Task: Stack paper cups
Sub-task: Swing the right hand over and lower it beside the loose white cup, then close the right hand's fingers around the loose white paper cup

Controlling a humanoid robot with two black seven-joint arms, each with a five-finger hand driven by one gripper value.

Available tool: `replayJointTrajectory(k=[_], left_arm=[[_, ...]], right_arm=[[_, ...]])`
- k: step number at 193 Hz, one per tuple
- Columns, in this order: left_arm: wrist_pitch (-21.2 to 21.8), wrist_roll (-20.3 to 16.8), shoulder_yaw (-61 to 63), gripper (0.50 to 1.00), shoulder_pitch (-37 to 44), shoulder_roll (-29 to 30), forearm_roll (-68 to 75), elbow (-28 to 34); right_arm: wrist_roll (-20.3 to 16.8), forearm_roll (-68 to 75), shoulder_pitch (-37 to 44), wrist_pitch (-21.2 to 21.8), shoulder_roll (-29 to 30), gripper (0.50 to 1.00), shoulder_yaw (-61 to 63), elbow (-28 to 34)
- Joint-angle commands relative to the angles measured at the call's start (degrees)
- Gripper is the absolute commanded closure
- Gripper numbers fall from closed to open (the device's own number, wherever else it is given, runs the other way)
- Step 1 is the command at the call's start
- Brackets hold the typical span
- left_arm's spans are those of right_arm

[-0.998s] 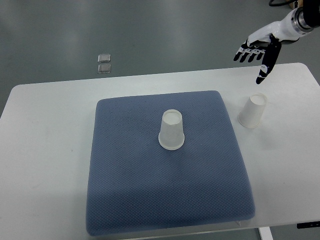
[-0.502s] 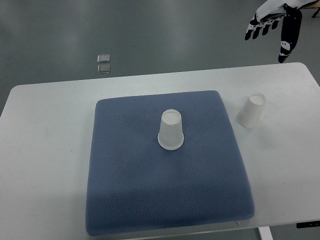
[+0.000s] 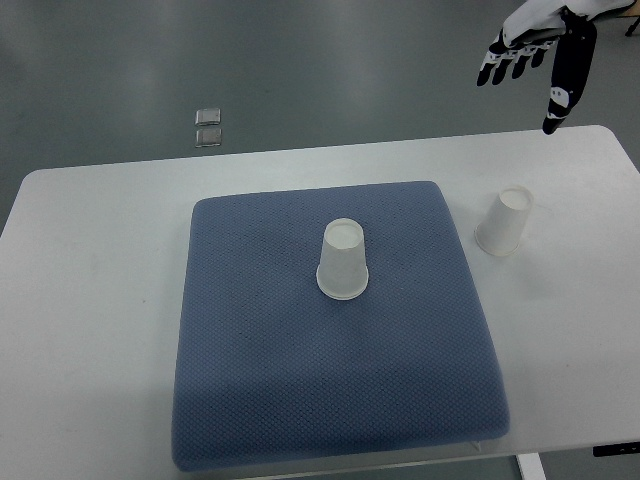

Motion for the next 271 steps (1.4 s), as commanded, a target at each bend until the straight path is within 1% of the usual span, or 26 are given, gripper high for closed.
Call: replayJointTrajectory(k=[1,26,55,69,83,97,115,131,150,194,240,271], left_arm=[[0.0,0.0,0.0,0.5,0.0,0.0,0.0,0.1],[0.0,0.0,0.0,0.5,0.0,0.0,0.0,0.2],[0.0,0.0,-0.1,0.5,0.0,0.0,0.0,0.3],[0.0,0.0,-0.1,0.5,0.0,0.0,-0.1,0.4],[0.0,0.0,-0.1,0.5,0.0,0.0,-0.1,0.4],[0.0,0.0,-0.2,0.5,0.0,0.0,-0.1,0.5],[0.0,0.0,-0.3,0.5,0.0,0.0,-0.1,0.5],[0.0,0.0,-0.3,0.5,0.1,0.0,-0.1,0.5],[0.1,-0.1,-0.4,0.5,0.2,0.0,-0.2,0.5],[0.0,0.0,-0.3,0.5,0.4,0.0,-0.2,0.5],[0.1,0.0,-0.4,0.5,0.5,0.0,-0.2,0.5],[0.1,0.0,-0.4,0.5,0.6,0.0,-0.2,0.6]], right_arm=[[-0.1,0.0,-4.0,-4.6,0.2,0.576,-0.6,-1.1],[-0.4,0.1,-8.5,-11.0,0.7,0.579,-0.7,-1.8],[-0.5,0.2,-14.3,-16.1,1.9,0.576,-0.6,-4.0],[-0.4,0.4,-17.5,-20.3,2.4,0.576,-0.5,-4.9],[-0.3,0.3,-19.8,-22.3,2.4,0.576,-0.6,-5.5],[-0.2,0.4,-21.7,-23.3,2.6,0.576,-0.5,-6.4],[-0.2,0.4,-23.8,-23.1,3.8,0.579,-0.5,-8.9],[-0.2,0.3,-25.0,-22.4,4.0,0.576,-0.5,-9.5],[-0.2,0.3,-26.1,-22.7,4.7,0.576,-0.4,-10.1],[-0.4,0.4,-31.5,-23.5,6.4,0.576,0.2,-14.0],[-0.3,0.4,-36.8,-26.2,7.5,0.579,0.3,-18.6],[-0.3,0.4,-38.2,-26.8,8.6,0.581,0.3,-20.2]])
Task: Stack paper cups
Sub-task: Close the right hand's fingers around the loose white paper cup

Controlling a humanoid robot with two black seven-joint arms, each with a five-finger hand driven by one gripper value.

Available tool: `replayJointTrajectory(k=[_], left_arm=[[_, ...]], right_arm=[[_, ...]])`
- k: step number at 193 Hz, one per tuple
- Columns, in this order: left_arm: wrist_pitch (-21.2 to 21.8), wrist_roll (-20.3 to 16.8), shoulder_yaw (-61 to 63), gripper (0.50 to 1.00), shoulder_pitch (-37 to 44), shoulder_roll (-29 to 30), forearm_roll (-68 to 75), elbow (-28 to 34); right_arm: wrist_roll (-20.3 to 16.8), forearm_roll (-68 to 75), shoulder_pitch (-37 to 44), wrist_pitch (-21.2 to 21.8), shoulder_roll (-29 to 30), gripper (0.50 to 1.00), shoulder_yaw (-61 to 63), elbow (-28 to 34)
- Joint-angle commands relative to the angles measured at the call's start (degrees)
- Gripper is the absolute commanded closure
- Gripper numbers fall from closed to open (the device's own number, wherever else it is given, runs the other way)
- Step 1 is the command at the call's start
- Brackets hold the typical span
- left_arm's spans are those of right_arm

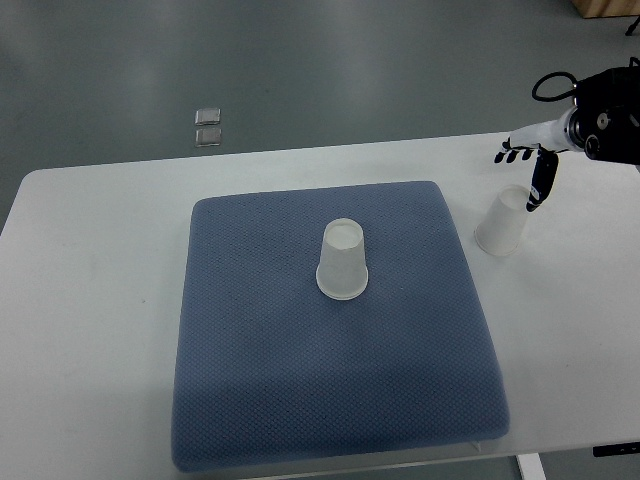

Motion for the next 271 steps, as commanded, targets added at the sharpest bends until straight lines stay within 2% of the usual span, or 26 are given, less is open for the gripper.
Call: replayJointTrajectory(k=[1,101,156,271], left_arm=[[0.0,0.0,0.0,0.5,0.1,0.0,0.0,0.0],[0.0,0.0,0.1,0.5,0.4,0.0,0.0,0.0],[0.0,0.0,0.0,0.5,0.5,0.0,0.0,0.1],[0.0,0.0,0.1,0.5,0.5,0.0,0.0,0.1]], right_arm=[[0.0,0.0,-0.8,-0.4,0.6,0.581,0.0,-0.8],[-0.1,0.2,-6.3,-2.7,0.8,0.587,0.3,-5.0],[-0.1,0.3,-9.4,-3.5,3.1,0.591,0.4,-8.5],[-0.2,0.3,-13.2,-3.5,4.4,0.597,3.3,-11.8]])
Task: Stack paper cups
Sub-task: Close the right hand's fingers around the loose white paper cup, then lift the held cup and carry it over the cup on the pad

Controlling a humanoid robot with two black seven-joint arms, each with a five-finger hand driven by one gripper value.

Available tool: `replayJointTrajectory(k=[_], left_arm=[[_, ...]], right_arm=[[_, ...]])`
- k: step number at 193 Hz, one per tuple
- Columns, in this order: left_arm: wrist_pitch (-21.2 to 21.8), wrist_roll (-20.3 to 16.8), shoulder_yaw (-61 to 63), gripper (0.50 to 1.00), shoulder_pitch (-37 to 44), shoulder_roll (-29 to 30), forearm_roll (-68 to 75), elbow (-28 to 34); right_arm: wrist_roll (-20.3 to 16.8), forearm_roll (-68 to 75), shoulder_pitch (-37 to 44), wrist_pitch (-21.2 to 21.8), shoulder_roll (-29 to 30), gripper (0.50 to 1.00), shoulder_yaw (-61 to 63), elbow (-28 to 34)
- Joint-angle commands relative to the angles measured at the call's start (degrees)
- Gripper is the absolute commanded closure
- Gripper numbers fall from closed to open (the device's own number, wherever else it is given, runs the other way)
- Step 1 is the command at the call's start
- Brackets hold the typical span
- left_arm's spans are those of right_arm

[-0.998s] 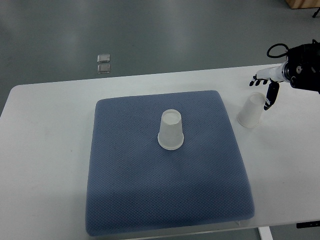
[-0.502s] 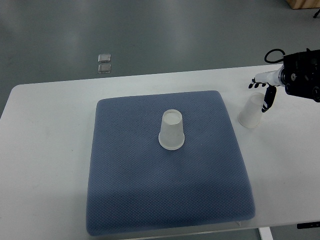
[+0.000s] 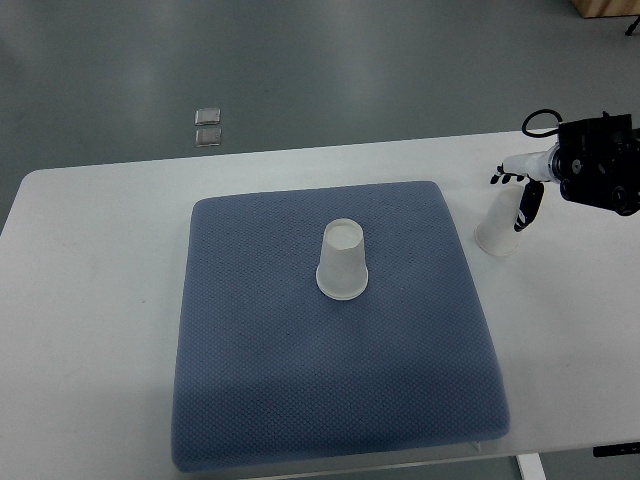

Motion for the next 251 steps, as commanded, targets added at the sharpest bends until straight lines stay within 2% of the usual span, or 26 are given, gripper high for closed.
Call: replayJointTrajectory(k=[1,37,76,89,103,128,130,137,151,174,192,207,228,238,239,251], left_arm=[[0.0,0.0,0.0,0.5,0.0,0.0,0.0,0.0],[0.0,0.0,0.0,0.5,0.0,0.0,0.0,-0.1],[0.0,0.0,0.1,0.5,0.1,0.0,0.0,-0.1],[0.0,0.0,0.0,0.5,0.1,0.0,0.0,-0.1],[0.0,0.0,0.1,0.5,0.1,0.0,0.0,-0.1],[0.0,0.0,0.1,0.5,0.1,0.0,0.0,-0.1],[0.0,0.0,0.1,0.5,0.1,0.0,0.0,-0.1],[0.0,0.0,0.1,0.5,0.1,0.0,0.0,-0.1],[0.0,0.0,0.1,0.5,0.1,0.0,0.0,-0.1],[0.0,0.0,0.1,0.5,0.0,0.0,0.0,-0.1],[0.0,0.0,0.2,0.5,0.1,0.0,0.0,-0.1],[0.0,0.0,0.2,0.5,0.0,0.0,0.0,-0.1],[0.0,0.0,0.2,0.5,0.0,0.0,0.0,-0.2],[0.0,0.0,0.2,0.5,0.0,0.0,0.0,-0.2],[0.0,0.0,0.2,0.5,0.0,0.0,0.0,-0.4],[0.0,0.0,0.2,0.5,0.0,0.0,0.1,-0.4]], right_arm=[[0.0,0.0,-0.6,0.1,0.0,0.597,0.4,-0.5],[0.0,0.0,-0.6,0.3,0.0,0.605,0.4,-0.6],[0.0,0.0,-0.6,0.4,0.0,0.648,0.4,-0.6],[0.1,-0.1,-0.6,0.2,0.0,0.701,0.4,-0.6],[0.2,-0.1,-0.6,0.3,0.0,0.715,0.3,-0.6],[0.3,-0.1,-0.6,0.3,-0.1,0.86,0.3,-0.6],[0.3,-0.1,-0.6,0.3,-0.1,0.861,0.3,-0.6],[0.3,-0.1,-0.5,0.3,-0.2,0.912,0.3,-0.6],[0.3,-0.2,-0.2,0.5,-0.3,0.948,0.3,-0.5],[0.3,-0.4,0.9,0.8,-1.0,0.957,0.0,0.2],[0.3,-0.6,5.1,2.8,-1.7,0.957,-0.9,1.1],[0.3,-0.8,8.7,5.0,-3.8,0.959,-1.0,4.6],[0.0,-1.2,18.3,8.5,-6.8,0.957,-1.4,11.7],[0.0,-1.2,18.3,8.5,-6.8,0.957,-1.4,11.7],[0.0,-1.8,22.8,10.3,-8.2,0.957,-2.4,14.2],[0.0,-1.9,28.3,12.3,-9.2,0.957,-3.9,16.8]])
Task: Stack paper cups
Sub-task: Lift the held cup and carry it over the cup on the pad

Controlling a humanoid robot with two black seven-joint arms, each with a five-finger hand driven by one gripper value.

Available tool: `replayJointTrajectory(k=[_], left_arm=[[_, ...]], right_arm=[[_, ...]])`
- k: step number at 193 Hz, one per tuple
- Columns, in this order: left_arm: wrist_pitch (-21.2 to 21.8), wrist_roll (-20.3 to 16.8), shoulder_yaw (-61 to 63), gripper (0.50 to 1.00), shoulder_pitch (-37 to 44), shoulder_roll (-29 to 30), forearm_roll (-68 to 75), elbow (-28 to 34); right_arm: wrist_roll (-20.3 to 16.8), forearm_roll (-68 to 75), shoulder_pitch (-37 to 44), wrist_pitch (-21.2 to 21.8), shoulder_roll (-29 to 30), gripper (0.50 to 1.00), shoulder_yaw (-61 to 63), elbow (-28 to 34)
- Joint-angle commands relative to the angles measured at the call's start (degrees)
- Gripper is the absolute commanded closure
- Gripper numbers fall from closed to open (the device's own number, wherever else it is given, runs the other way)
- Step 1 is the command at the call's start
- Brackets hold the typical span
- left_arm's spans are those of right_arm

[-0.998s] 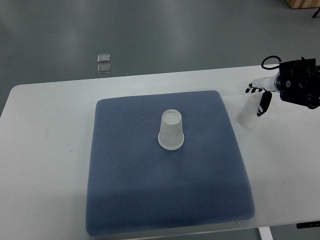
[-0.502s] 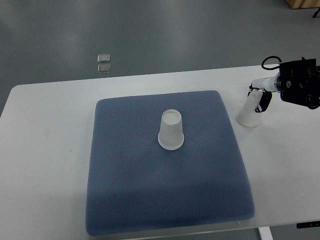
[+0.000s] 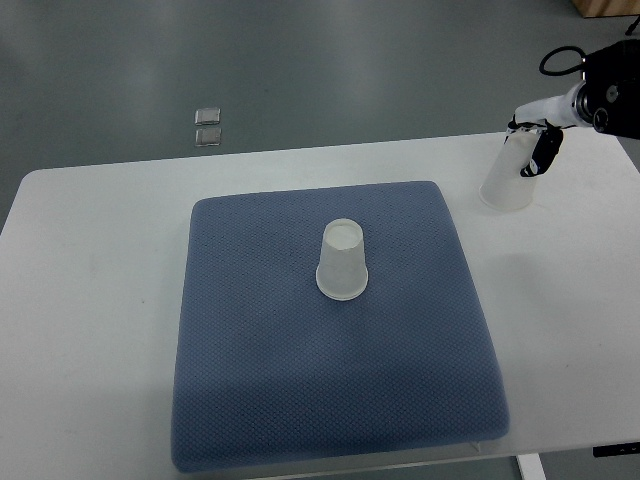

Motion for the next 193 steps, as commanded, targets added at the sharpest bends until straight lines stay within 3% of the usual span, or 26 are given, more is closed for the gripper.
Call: replayJointTrajectory(k=[1,10,11,49,119,193], left_arm=[[0.0,0.0,0.1,0.5,0.0,0.0,0.1,-0.3],[0.0,0.0,0.1,0.5,0.0,0.0,0.1,-0.3],[-0.1,0.0,0.1,0.5,0.0,0.0,0.1,-0.3],[0.0,0.0,0.1,0.5,0.0,0.0,0.1,-0.2],[0.0,0.0,0.1,0.5,0.0,0.0,0.1,-0.1],[0.0,0.0,0.0,0.5,0.0,0.0,0.0,-0.1]], right_arm=[[-0.1,-0.5,10.0,3.7,-2.2,0.957,-2.3,5.1],[-0.1,-0.5,10.0,3.7,-2.2,0.957,-2.3,5.1],[-0.1,-0.5,14.3,5.4,-2.5,0.957,-3.3,6.6],[-0.1,-0.5,27.4,12.6,-3.9,0.957,-3.7,11.2],[-0.1,0.0,35.5,14.2,-2.5,0.955,-3.2,16.3],[-0.2,16.7,37.7,13.4,12.6,0.955,3.2,16.2]])
